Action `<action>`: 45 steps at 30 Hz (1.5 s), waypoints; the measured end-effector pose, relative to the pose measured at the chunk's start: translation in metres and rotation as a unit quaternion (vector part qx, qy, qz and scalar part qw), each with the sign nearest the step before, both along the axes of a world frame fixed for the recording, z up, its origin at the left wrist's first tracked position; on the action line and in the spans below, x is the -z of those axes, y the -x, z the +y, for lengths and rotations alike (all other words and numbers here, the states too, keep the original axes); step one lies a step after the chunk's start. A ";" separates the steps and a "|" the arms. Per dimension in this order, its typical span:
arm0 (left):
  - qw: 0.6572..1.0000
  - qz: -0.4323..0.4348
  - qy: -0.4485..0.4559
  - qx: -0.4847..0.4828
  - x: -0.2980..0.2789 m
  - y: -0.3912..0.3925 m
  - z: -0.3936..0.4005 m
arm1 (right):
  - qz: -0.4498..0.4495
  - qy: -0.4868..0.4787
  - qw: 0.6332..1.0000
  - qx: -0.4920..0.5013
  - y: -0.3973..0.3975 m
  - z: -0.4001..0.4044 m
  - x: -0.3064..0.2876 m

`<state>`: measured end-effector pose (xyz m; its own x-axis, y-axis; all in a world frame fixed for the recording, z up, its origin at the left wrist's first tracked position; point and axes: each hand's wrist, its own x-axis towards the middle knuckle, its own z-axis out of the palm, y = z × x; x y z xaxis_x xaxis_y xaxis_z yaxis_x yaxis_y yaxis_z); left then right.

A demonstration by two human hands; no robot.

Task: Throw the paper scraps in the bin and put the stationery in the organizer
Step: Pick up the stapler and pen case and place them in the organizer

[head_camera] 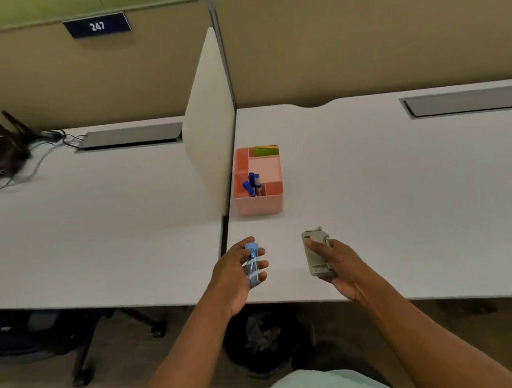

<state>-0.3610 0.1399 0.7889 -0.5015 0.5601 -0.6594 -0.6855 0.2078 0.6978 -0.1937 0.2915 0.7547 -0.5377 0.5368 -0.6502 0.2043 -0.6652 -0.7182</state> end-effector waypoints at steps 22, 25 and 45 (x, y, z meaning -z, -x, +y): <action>0.940 0.307 0.122 -0.087 -0.023 0.101 0.130 | -0.248 -0.416 0.863 -0.146 0.237 0.165 0.003; 0.899 0.407 0.150 -0.069 -0.023 0.114 0.141 | -0.260 -0.475 0.818 -0.193 0.238 0.168 0.009; 0.845 0.476 0.229 0.083 0.027 0.167 0.166 | -0.293 -0.503 0.790 -0.192 0.227 0.188 0.023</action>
<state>-0.5276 0.3058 0.7623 -0.8668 0.4693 -0.1684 0.2053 0.6438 0.7371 -0.4207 0.4793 0.7321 -0.5515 0.8110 -0.1952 0.7452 0.3739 -0.5522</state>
